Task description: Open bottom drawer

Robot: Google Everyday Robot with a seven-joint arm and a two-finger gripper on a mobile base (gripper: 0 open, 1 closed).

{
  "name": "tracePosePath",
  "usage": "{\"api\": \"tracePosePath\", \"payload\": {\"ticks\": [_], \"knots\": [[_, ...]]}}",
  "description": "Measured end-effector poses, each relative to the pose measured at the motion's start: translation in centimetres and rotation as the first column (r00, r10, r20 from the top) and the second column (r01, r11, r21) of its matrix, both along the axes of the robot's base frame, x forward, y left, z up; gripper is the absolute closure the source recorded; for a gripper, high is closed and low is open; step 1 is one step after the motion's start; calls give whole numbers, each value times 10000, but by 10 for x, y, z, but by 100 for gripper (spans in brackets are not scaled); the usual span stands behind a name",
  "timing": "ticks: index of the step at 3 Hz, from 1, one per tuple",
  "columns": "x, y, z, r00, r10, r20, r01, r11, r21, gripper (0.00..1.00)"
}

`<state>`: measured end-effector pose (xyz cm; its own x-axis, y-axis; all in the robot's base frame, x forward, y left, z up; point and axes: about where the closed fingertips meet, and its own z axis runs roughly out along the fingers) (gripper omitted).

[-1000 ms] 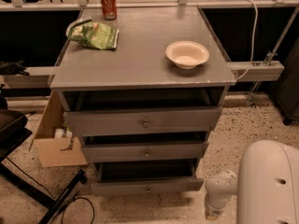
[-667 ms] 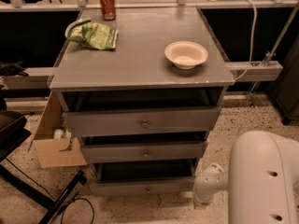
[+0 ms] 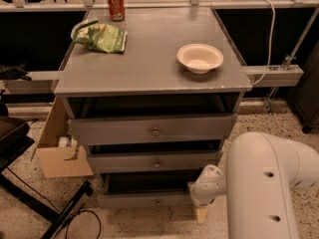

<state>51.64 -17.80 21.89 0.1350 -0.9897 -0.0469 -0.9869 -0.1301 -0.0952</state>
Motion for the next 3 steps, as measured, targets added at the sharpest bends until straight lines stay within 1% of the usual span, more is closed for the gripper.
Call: {"api": "tracePosePath", "payload": {"ticks": [1, 2, 3], "knots": [[26, 14, -23, 9998, 212, -8, -212, 9997, 79, 0], [41, 17, -52, 9989, 63, -469, -60, 10000, 65, 0], [47, 17, -59, 9984, -54, -568, 61, 9999, 132, 0]]}}
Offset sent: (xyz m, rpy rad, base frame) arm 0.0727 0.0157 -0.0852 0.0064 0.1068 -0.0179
